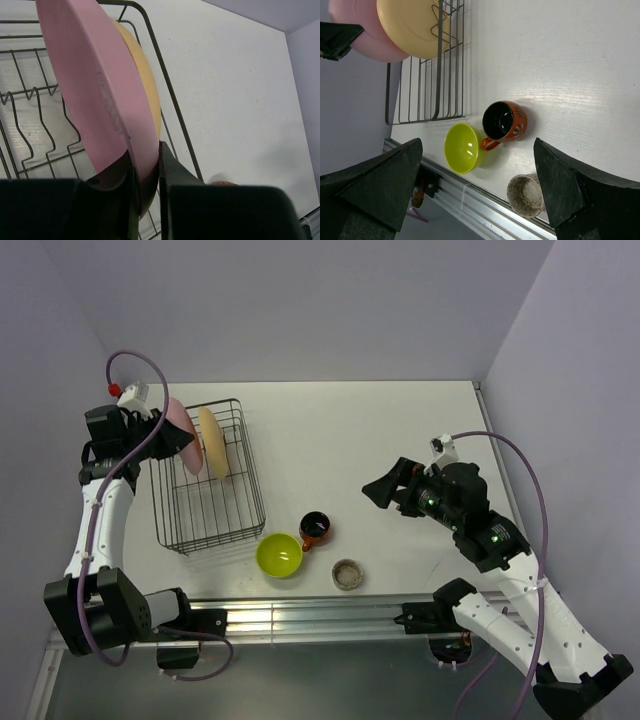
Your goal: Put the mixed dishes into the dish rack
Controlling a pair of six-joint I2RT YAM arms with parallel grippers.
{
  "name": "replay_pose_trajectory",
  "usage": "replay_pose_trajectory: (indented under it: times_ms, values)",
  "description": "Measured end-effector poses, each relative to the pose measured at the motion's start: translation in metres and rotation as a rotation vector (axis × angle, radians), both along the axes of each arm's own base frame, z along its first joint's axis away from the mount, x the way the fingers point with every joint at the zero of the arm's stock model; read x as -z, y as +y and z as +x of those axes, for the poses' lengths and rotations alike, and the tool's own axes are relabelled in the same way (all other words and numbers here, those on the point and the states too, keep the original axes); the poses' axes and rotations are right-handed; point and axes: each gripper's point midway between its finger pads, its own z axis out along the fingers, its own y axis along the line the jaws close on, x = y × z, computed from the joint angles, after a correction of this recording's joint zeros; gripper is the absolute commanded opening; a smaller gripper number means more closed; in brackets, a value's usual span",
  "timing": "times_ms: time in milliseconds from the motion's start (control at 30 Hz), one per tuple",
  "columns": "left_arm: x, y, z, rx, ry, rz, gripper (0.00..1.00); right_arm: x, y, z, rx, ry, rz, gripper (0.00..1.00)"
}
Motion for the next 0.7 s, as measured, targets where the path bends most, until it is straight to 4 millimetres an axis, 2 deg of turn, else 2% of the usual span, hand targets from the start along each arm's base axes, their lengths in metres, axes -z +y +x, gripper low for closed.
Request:
replay_pose_trajectory:
  times_ms: [233, 700]
  values:
    - [0.007, -0.001, -0.021, -0.024, 0.008, 0.008, 0.0, 0.001, 0.002, 0.0, -0.008, 0.006, 0.002, 1.0]
    - [0.005, -0.005, -0.024, 0.002, 0.001, 0.002, 0.0, 0.001, 0.004, 0.0, -0.016, 0.006, 0.006, 1.0]
